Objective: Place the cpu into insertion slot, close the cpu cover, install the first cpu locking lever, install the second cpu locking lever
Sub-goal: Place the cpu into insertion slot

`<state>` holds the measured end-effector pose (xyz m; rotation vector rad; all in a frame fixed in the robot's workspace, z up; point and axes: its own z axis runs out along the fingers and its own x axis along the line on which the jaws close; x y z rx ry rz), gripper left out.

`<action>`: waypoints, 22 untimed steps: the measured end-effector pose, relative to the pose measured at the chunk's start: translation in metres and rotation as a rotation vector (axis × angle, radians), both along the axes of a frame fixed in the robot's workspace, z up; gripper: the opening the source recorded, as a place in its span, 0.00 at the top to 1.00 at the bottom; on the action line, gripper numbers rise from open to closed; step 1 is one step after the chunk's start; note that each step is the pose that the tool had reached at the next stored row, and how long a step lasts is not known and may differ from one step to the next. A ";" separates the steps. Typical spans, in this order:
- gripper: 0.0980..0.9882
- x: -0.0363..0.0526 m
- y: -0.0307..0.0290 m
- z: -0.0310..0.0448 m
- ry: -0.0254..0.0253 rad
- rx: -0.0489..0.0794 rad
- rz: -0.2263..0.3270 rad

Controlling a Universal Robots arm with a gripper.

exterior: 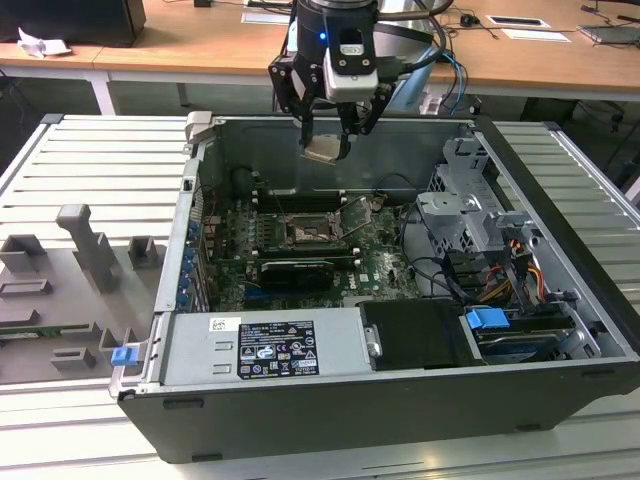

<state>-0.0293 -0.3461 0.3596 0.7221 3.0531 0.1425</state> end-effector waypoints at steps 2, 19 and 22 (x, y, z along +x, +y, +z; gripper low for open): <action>0.52 0.0000 0.0000 0.0000 0.0000 0.000 -0.005; 0.52 0.0000 0.0000 -0.0002 0.0000 0.000 -0.075; 0.52 0.0000 0.0000 -0.0002 0.0000 0.000 -0.086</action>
